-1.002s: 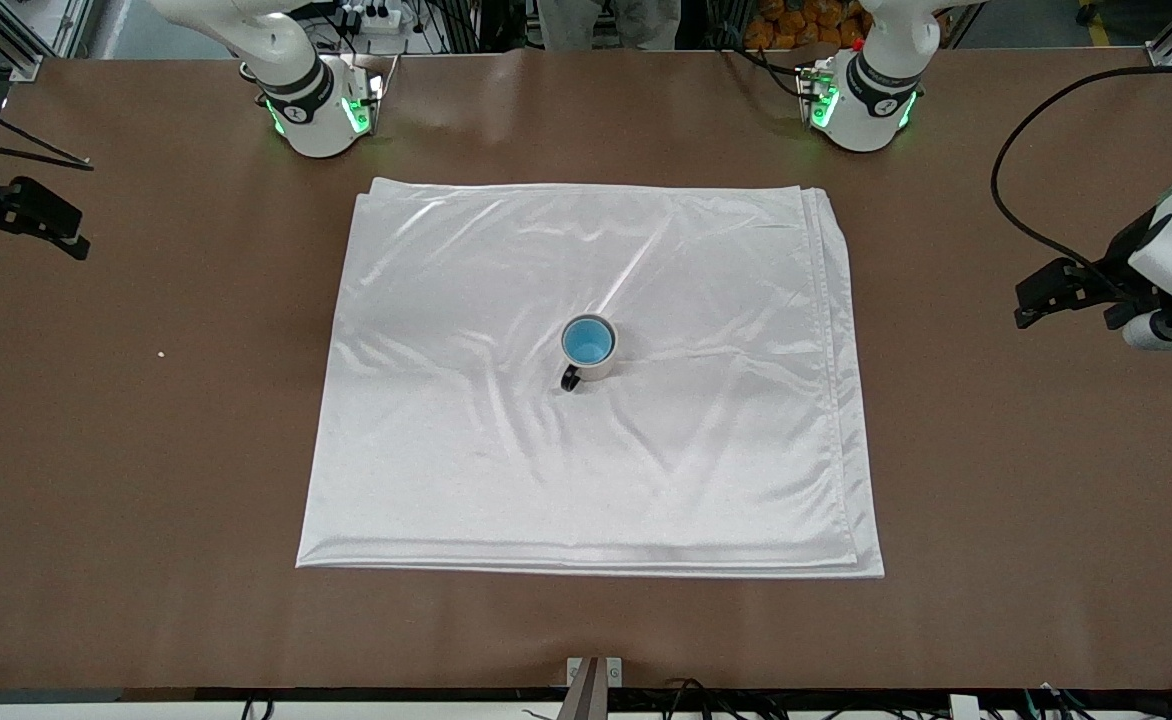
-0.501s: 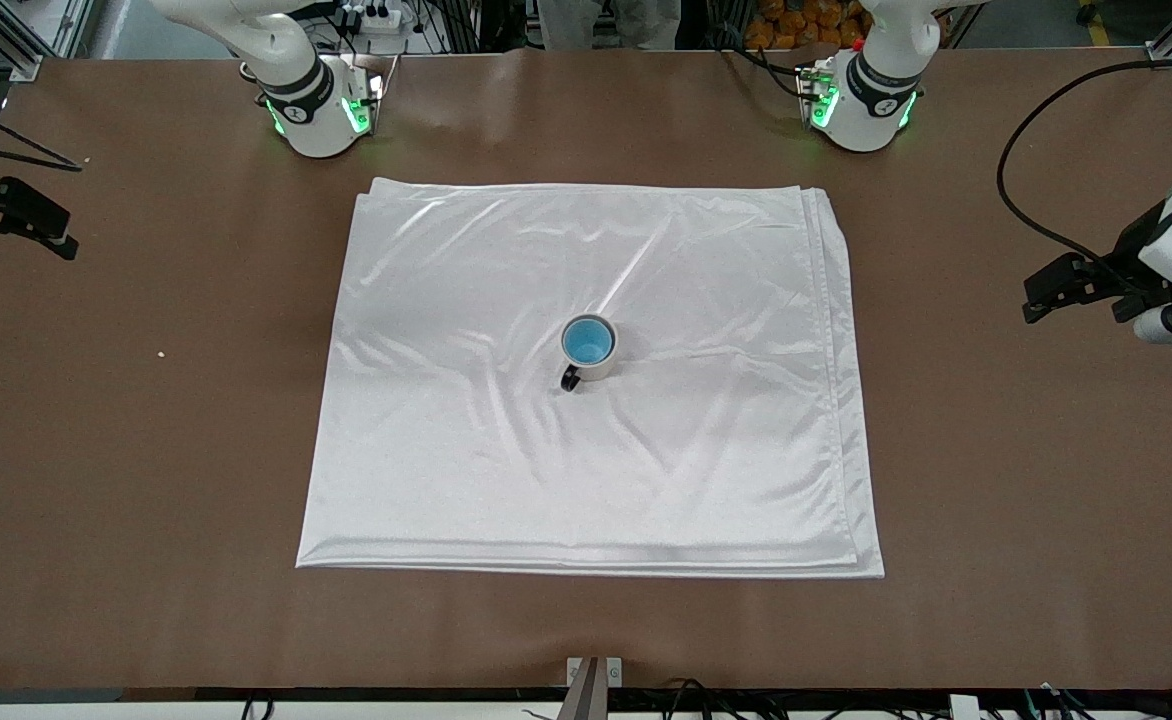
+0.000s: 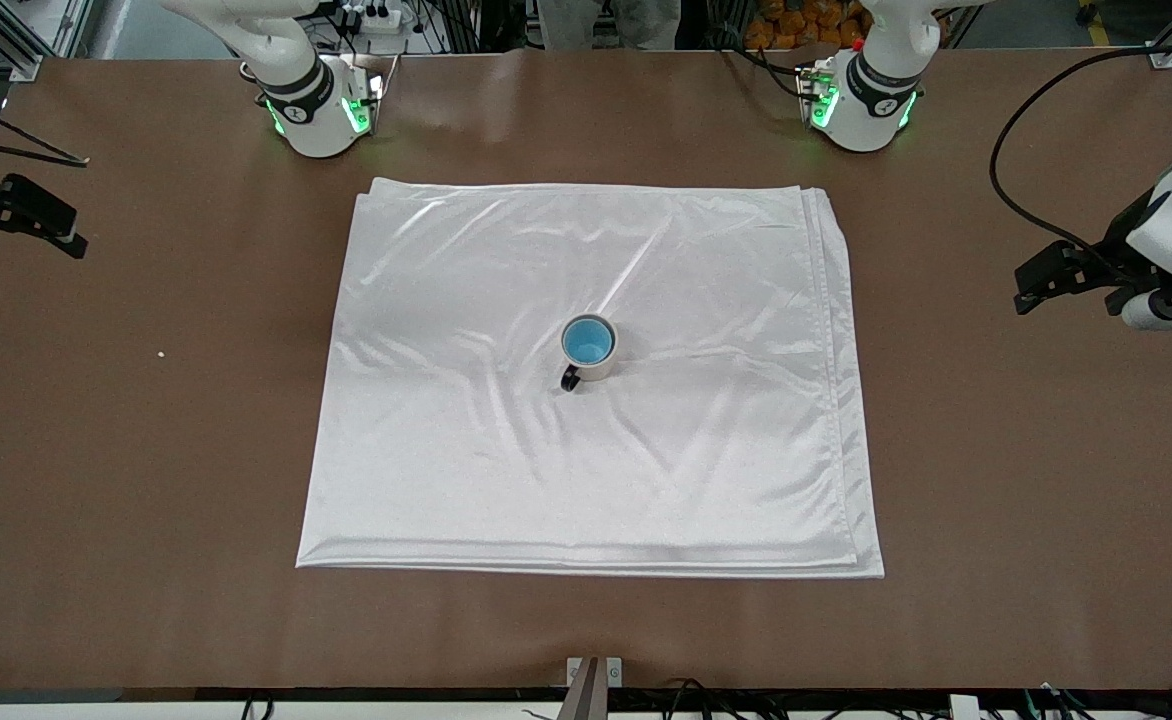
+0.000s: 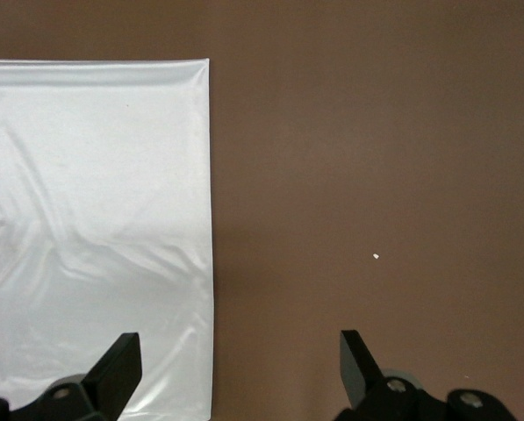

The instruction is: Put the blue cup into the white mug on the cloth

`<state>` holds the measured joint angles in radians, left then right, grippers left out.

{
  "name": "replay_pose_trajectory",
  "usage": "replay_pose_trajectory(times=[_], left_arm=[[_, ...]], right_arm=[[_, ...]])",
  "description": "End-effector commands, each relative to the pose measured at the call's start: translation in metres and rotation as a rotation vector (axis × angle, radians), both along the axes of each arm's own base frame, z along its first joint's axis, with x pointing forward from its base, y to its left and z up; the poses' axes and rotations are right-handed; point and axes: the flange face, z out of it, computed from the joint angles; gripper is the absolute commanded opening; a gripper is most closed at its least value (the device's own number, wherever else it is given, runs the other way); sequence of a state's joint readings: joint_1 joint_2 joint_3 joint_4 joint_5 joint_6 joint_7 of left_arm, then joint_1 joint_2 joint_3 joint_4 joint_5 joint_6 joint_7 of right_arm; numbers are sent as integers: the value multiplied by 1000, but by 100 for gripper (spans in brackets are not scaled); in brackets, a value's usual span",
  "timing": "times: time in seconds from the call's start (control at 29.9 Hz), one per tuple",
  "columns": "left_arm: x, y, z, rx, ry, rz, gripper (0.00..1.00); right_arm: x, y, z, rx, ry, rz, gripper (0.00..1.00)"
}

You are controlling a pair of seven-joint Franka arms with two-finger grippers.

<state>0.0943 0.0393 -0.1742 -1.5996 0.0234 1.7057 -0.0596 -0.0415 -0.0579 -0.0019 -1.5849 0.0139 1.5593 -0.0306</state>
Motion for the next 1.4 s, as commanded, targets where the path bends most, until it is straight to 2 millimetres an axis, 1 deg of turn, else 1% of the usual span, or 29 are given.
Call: replay_pose_trajectory(times=[0.0,0.07,0.2,0.5,0.73,0.87,1.0,1.37], left_arm=[[-12,3,6,-17,3,-15,100],[-14,4,10,-17,-3,-13,100],[-22,2,12,-13,-3,-7,100],[-25,5,15,-11,-6,-3,100],[-24,12,17,-11,-9,2,100],[-24,10,16,-9,-3,0,100],[-22,12,12,-6,4,3,100],[-22,12,14,-7,1,16,100]], right_arm=[[1,-2,0,17,-1,6,100],[1,-2,0,17,-1,6,100],[1,-2,-1,17,0,9,100],[1,-2,-3,16,8,9,100],[0,-2,-6,13,18,10,100],[0,-2,-6,10,16,12,100],[1,-2,-6,10,15,12,100],[1,-2,-6,10,15,12,100]])
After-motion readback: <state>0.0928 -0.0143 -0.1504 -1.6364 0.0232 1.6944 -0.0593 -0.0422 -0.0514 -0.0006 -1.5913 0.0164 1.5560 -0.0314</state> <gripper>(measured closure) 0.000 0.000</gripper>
